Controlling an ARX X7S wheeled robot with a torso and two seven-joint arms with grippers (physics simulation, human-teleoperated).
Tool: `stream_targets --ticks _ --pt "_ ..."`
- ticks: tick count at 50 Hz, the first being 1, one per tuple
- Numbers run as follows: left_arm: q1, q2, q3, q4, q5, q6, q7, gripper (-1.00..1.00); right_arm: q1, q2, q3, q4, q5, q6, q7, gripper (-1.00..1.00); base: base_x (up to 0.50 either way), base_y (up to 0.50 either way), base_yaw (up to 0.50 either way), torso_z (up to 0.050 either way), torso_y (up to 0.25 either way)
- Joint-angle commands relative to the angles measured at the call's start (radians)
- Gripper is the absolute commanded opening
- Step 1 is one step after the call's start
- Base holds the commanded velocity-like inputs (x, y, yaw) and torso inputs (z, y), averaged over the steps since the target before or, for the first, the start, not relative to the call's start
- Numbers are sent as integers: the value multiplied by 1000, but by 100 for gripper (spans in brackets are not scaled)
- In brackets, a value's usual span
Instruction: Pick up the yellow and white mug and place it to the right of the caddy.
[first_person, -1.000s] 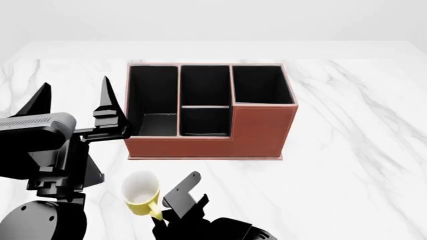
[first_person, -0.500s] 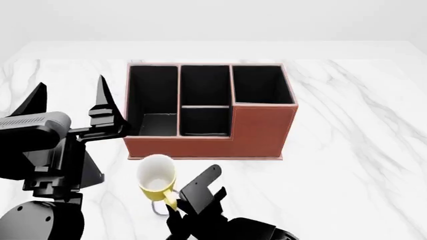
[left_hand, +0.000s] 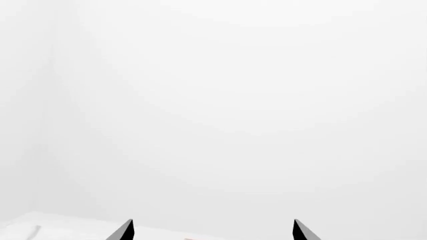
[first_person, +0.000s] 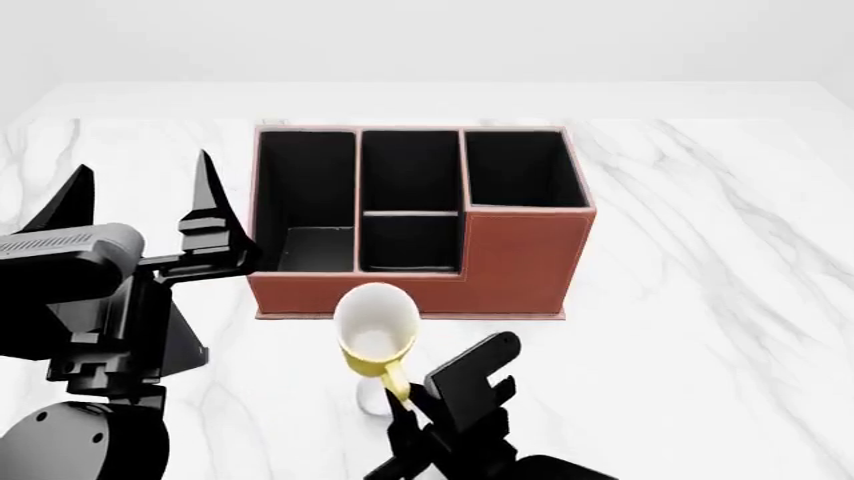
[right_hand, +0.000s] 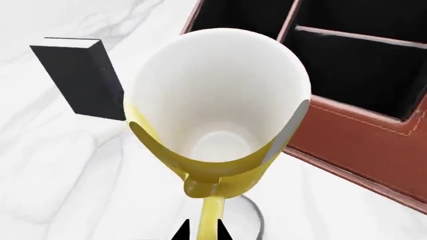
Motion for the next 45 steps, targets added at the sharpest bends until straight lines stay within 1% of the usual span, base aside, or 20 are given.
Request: stream_targets --ticks 1,26,45 --pt "-1 -3 4 2 0 -1 -5 100 -67 67 52 -66 -4 -56 42 -100 0 0 0 0 15" --pt "2 -9 11 1 -2 7 -10 100 -182 194 149 -161 30 -140 143 -100 0 0 0 0 0" --pt "1 -13 14 -1 -7 9 -14 100 -258 267 208 -203 47 -200 203 -100 0 0 0 0 1"
